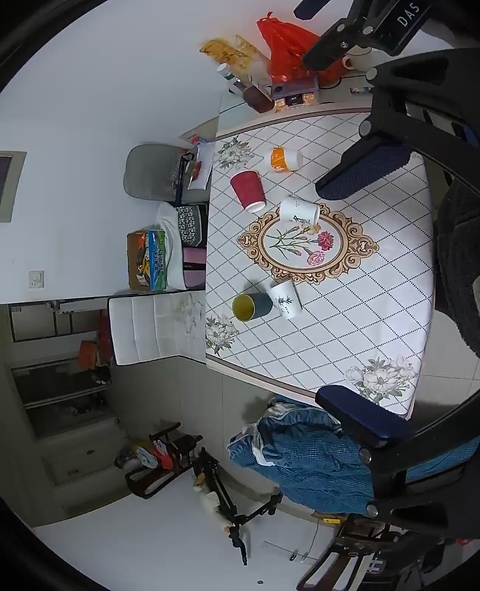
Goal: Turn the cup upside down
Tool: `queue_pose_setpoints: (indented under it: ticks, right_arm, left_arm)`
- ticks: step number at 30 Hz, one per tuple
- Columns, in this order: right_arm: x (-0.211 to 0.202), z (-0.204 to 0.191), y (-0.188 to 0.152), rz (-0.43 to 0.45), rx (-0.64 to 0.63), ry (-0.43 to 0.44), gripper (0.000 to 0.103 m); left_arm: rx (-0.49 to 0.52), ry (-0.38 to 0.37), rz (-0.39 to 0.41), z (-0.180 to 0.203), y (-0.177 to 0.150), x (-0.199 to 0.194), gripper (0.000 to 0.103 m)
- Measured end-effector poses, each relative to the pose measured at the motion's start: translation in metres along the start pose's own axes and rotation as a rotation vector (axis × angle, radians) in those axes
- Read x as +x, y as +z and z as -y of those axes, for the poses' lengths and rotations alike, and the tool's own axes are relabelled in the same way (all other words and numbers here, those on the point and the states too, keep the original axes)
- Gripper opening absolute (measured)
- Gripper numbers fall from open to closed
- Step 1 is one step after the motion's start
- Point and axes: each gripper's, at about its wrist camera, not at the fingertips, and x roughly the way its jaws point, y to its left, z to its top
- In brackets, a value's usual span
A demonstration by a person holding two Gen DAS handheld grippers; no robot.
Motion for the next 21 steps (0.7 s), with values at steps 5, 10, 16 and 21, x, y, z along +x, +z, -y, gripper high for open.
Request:
queue_pose_setpoints:
  ticks: [5, 10, 16, 21]
  right_arm:
    - [-0.0006, 0.0006, 0.0002, 0.003, 0.006, 0.003, 0.103]
    - [-0.0012, -0.001, 0.0005, 0.001, 0.004, 0.004, 0.103]
    - [-0.0025, -0.0017, 0.0021, 0.002, 0.009, 0.009, 0.103]
    - [-0.0035, 0.0001, 0.0048, 0.003, 0.01, 0.008, 0.103]
  left_arm:
    - [0.001, 0.005, 0.011, 0.0002, -0.0002, -0.0003, 0.103]
    - [0.002, 0.004, 0.01, 0.0002, -0.0002, -0.0001, 0.103]
    - [0.001, 0.003, 0.012, -0.0003, 0.0, 0.0005, 0.103]
    - [0.0, 0.004, 0.014, 0.0006, -0.0003, -0.0001, 0.103]
